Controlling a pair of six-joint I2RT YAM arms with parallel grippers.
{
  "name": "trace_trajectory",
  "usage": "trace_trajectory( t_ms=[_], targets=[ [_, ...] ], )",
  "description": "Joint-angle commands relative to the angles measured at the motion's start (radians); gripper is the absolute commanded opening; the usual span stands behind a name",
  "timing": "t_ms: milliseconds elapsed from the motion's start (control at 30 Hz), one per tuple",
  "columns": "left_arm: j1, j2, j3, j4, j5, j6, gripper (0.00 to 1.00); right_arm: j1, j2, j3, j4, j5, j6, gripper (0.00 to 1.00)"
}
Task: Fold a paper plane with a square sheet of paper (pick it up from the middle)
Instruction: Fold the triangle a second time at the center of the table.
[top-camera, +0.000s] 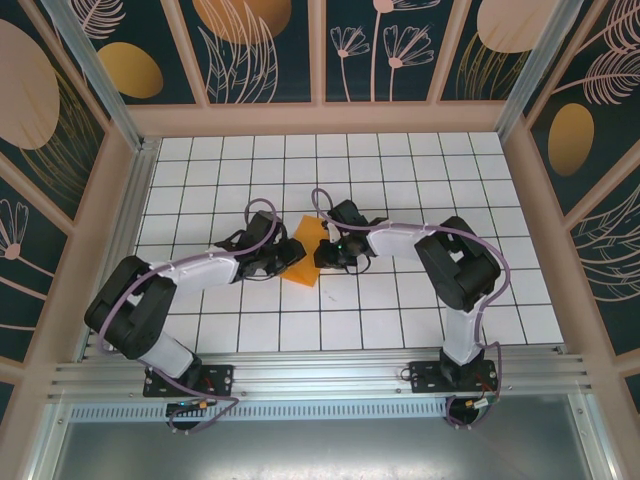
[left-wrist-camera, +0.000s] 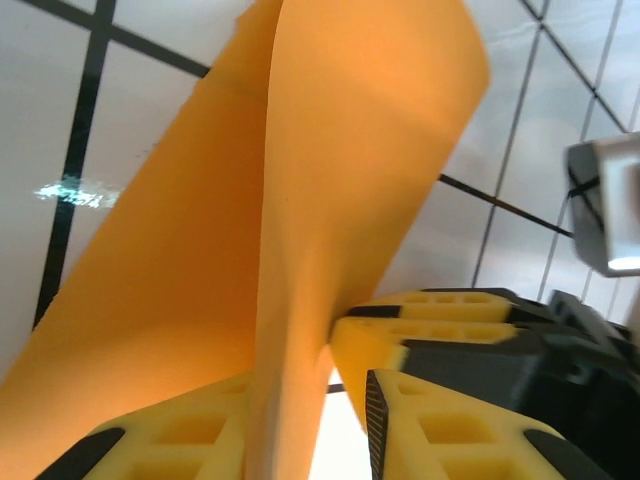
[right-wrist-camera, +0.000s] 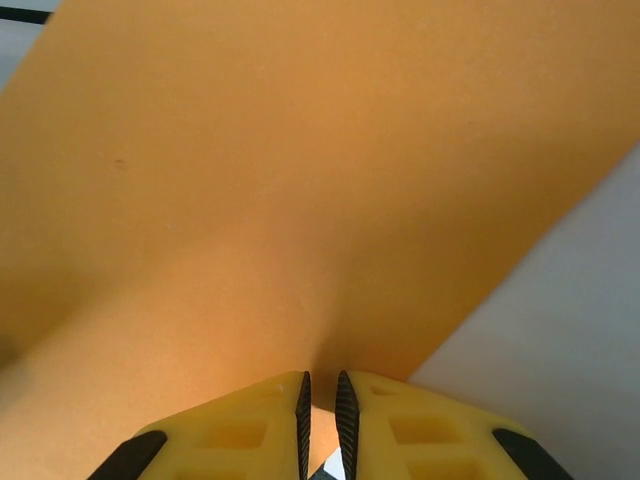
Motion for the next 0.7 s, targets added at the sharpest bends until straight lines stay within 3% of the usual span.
trace_trajectory(
  t_ms=[0, 333, 433, 667],
  targets=[
    [-0.003, -0.032, 0.012, -0.022, -0.023, 0.004, 0.32, 0.000, 0.061, -0.002, -0.076, 0.041, 0.013, 0.21],
    [-0.004, -0.046, 0.028, -0.032, -0.016, -0.001, 0.29, -0.002, 0.075, 0.009, -0.085, 0.043, 0.022, 0.20],
    [-0.006, -0.024, 0.046, -0.029, -0.021, -0.009, 0.22, -0.002, 0.078, 0.011, -0.087, 0.046, 0.025, 0.19],
    [-0.050, 0.108, 0.204, -0.345, -0.232, 0.066, 0.12, -0.001, 0.088, 0.007, -0.090, 0.052, 0.028, 0.17]
  ],
)
